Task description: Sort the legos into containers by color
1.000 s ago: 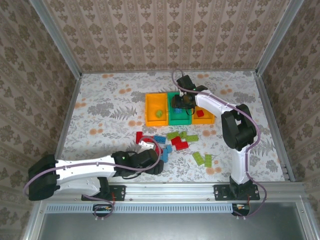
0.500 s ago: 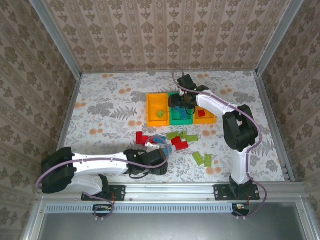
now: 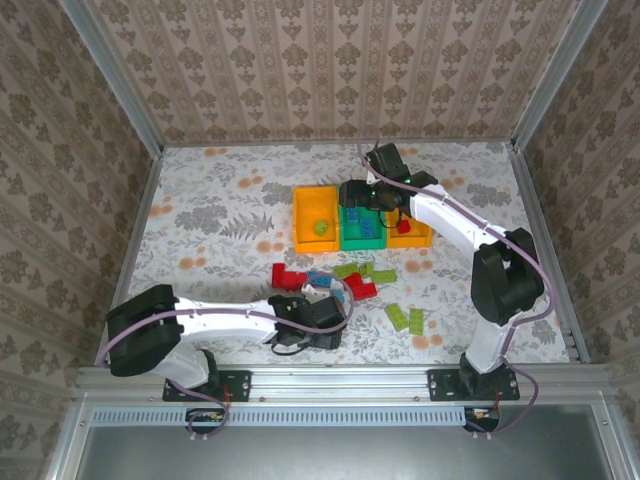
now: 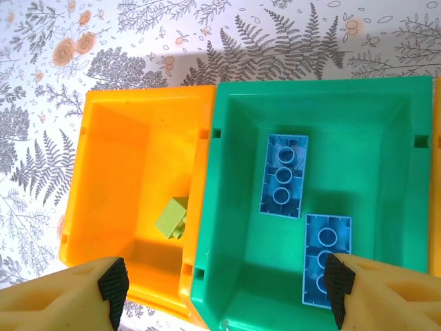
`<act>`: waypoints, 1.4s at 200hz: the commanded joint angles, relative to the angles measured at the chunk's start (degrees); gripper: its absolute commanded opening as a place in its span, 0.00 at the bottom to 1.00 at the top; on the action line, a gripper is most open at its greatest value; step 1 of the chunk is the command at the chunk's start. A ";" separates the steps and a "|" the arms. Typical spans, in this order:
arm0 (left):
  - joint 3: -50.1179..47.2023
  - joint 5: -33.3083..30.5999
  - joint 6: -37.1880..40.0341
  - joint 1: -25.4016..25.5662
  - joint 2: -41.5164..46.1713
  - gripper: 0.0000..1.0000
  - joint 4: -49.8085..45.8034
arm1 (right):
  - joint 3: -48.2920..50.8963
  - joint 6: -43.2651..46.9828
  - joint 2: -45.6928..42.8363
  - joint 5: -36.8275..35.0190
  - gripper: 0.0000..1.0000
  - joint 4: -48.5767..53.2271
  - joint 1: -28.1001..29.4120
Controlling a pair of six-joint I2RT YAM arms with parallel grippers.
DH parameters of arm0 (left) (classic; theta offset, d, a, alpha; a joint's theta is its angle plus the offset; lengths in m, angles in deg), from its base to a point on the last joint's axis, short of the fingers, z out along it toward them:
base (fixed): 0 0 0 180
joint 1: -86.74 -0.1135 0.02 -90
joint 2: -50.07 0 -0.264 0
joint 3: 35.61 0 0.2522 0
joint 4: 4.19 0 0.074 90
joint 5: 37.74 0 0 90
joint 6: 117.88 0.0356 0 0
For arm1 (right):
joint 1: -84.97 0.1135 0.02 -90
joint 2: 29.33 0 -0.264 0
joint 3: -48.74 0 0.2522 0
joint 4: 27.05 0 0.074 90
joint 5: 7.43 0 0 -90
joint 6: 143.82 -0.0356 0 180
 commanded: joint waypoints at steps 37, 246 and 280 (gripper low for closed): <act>0.87 -1.52 -0.54 0.52 -0.68 0.47 -2.75 | 4.80 -0.09 -7.71 -2.15 0.79 -0.36 -0.28; 10.32 -10.94 11.53 -1.76 6.58 0.20 -6.48 | 32.95 2.95 -31.71 -7.03 0.79 -0.57 -1.97; 17.88 -7.03 22.02 -8.22 3.20 0.21 -1.98 | 37.77 0.37 -34.74 -8.13 0.79 -0.09 0.05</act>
